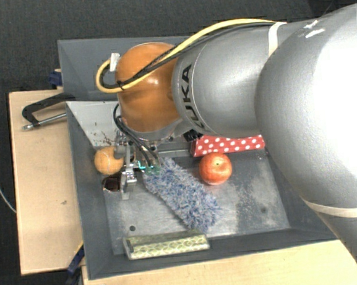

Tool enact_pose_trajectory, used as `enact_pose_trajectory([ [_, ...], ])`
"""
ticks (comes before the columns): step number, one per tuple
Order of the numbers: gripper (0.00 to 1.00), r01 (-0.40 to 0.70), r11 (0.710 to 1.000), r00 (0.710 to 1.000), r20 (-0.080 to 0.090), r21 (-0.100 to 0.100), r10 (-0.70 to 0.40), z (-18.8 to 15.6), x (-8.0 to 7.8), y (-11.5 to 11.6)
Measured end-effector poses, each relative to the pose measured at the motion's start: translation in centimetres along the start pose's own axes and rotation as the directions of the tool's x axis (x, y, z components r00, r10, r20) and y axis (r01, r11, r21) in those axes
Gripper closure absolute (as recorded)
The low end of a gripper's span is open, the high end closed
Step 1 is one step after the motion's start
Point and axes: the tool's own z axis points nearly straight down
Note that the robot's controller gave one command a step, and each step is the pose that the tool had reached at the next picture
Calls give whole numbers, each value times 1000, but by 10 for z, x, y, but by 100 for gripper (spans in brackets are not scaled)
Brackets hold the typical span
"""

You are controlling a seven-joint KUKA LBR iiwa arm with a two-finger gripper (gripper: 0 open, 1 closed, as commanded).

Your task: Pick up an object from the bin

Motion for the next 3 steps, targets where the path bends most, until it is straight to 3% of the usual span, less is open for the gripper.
enact_pose_trajectory([
  [1,0,-2,1000,1000,7,-2,2,-4,-2,-1],
  [2,0,82,997,996,23,-3,-82,31,-16,-12],
  [3,100,76,997,997,20,-3,-76,23,-12,-10],
])
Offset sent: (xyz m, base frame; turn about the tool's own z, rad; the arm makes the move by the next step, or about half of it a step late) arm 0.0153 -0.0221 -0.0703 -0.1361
